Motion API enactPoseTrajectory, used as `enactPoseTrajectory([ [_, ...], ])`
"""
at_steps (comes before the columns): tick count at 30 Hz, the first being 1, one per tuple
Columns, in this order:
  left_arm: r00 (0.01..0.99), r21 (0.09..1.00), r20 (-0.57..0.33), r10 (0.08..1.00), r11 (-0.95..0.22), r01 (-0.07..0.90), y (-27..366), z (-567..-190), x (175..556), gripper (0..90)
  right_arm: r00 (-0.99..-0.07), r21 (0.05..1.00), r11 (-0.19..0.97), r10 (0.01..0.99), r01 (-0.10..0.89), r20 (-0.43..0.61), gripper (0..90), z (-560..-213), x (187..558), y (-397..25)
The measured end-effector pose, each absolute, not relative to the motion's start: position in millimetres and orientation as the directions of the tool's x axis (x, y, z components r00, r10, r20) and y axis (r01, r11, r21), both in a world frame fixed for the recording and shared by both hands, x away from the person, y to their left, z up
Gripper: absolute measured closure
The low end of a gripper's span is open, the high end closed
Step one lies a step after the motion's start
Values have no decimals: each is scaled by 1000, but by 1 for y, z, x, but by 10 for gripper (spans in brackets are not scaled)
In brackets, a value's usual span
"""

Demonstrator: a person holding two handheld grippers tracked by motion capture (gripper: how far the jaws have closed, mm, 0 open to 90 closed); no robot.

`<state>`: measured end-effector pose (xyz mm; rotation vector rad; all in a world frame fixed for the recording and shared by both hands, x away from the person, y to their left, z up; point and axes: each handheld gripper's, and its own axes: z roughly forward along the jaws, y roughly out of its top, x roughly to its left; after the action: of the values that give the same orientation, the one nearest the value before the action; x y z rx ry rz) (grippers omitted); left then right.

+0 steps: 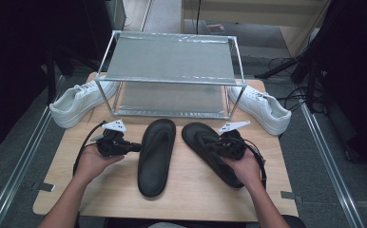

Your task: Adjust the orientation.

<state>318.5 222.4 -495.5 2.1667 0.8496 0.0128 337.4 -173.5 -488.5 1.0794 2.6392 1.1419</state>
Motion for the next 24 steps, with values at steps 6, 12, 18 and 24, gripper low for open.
enactPoseTrajectory([
  [6, 761, 688, -254, 596, -442, 575, 221, -500, 321, 900, -747, 668, 463, 629, 582, 215, 900, -487, 346, -169],
  [12, 754, 680, -258, 604, -441, 586, 217, -504, 319, 900, -753, 673, 465, 622, 575, 213, 900, -487, 350, -162],
  [18, 744, 670, -256, 617, -442, 597, 214, -509, 321, 900, -760, 677, 474, 619, 563, 198, 900, -487, 357, -153],
  [24, 750, 659, -242, 616, -463, 593, 211, -512, 322, 900, -748, 690, 453, 635, 564, 194, 900, -489, 369, -146],
])
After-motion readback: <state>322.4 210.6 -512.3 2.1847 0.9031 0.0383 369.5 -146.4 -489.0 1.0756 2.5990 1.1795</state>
